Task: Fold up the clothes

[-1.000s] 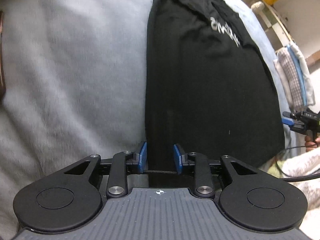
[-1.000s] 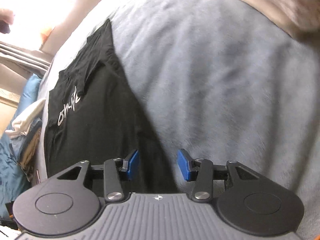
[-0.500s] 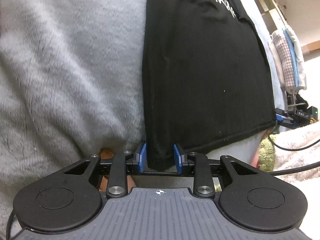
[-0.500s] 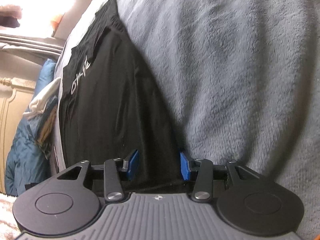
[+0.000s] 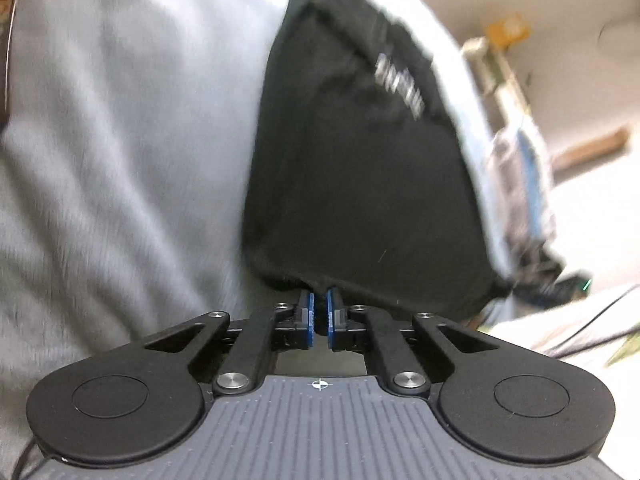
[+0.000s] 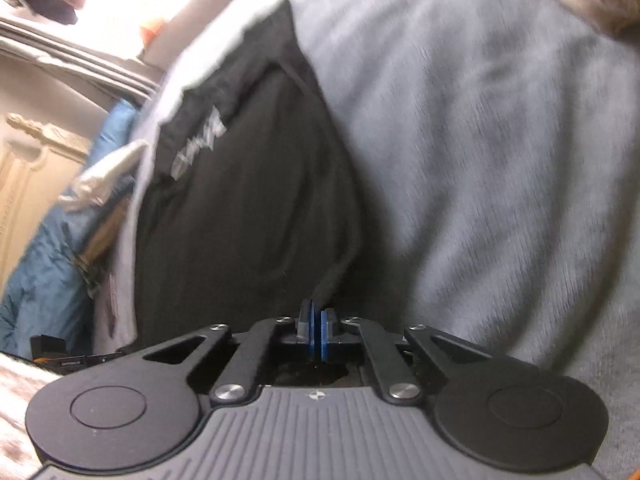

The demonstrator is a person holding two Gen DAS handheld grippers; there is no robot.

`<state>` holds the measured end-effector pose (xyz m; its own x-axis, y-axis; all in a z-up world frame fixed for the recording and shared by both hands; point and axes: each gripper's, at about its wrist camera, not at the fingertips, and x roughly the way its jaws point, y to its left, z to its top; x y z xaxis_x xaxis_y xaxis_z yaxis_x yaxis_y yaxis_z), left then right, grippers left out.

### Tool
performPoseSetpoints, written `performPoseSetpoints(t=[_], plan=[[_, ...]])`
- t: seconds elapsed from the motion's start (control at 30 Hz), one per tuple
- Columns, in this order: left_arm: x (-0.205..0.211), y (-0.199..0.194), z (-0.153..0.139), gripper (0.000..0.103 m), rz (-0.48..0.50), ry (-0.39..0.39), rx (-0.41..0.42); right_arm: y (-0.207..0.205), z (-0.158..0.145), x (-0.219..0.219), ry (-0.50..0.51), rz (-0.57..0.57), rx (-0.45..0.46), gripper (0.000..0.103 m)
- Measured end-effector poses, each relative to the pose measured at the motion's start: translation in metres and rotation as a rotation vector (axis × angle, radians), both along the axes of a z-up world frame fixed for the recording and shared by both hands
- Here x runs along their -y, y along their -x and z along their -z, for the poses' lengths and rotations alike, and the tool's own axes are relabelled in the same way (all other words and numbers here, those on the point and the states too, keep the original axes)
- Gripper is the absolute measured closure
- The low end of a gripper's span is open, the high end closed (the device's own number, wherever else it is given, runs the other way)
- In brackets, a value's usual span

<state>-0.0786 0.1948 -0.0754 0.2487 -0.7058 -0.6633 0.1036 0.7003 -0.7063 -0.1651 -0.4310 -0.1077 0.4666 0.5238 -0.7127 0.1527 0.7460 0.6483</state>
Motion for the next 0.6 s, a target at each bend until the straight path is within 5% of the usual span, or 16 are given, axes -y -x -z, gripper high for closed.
performPoseSetpoints(t=[0.3, 0.6], plan=[[0.0, -0.066, -0.032, 0.099, -0.122, 0.073, 0.172, -0.084, -0.037, 0.009, -0.022, 0.103, 0.191, 0.101], [0.014, -0.167, -0.038, 0.099, -0.36, 0.153, 0.275, -0.185, -0.055, 0.016, -0.029, 0.187, 0.318, 0.101]])
